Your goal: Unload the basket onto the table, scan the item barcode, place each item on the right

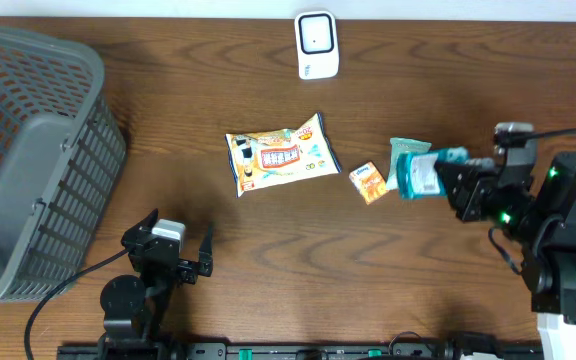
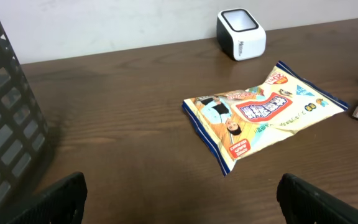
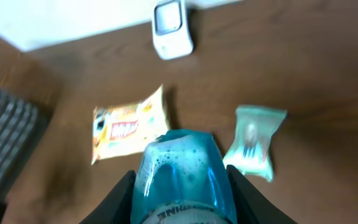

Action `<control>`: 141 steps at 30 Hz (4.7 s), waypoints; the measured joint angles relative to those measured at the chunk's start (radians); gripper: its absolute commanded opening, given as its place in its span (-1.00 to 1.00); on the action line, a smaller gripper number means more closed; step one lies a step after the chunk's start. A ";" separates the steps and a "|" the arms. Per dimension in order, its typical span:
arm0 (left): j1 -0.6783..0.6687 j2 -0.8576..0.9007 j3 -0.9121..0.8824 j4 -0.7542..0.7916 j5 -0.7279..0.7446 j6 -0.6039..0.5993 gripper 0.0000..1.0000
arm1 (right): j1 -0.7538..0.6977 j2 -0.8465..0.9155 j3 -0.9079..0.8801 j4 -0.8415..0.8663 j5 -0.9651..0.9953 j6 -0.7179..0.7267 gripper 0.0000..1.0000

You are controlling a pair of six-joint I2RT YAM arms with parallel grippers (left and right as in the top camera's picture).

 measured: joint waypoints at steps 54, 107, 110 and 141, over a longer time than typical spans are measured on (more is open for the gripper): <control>0.000 0.001 0.000 0.000 0.000 0.000 0.96 | 0.710 1.740 0.980 1.314 1.602 -1.436 -0.98; 0.000 0.001 0.000 0.000 0.000 0.000 0.96 | 0.111 1.575 1.014 0.541 1.722 -0.961 -0.98; 0.000 0.001 0.000 -0.001 0.000 0.000 0.96 | 0.036 1.575 1.008 0.321 1.646 -0.779 -0.98; 0.000 0.000 0.000 -0.001 0.000 0.000 0.96 | -0.493 1.457 1.019 -0.093 0.901 -0.218 0.99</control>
